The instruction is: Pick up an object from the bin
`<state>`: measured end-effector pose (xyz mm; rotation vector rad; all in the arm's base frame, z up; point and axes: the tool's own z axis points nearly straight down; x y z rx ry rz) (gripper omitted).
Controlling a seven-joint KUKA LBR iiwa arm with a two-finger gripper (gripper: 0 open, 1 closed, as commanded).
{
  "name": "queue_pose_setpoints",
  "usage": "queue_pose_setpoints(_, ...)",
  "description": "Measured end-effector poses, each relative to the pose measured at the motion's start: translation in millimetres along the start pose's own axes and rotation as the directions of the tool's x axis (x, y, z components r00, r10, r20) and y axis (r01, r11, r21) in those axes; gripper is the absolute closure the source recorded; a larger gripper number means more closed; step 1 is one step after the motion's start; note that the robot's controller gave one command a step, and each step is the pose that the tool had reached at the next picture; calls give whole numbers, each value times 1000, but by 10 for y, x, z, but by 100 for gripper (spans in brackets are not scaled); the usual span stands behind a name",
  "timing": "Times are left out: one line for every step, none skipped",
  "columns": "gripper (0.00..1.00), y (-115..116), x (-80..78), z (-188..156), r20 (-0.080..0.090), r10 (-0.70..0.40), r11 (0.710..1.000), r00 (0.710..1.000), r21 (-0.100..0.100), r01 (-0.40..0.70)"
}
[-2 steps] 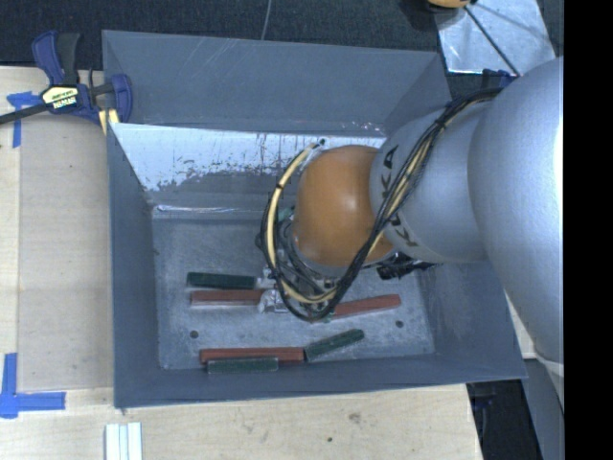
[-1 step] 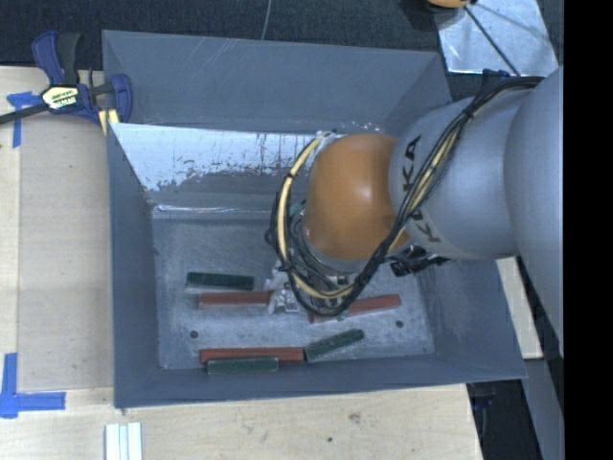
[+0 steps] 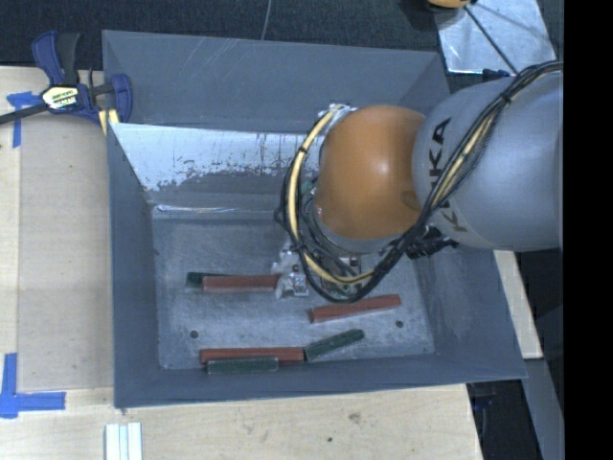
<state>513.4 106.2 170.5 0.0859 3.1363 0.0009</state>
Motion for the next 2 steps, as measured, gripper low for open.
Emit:
queue_pose_setpoints(100,28,29,-263,-1,14,1000,1000,0,-14)
queue_pose_setpoints(100,21,-118,-1754,0,-121,993,993,0,121)
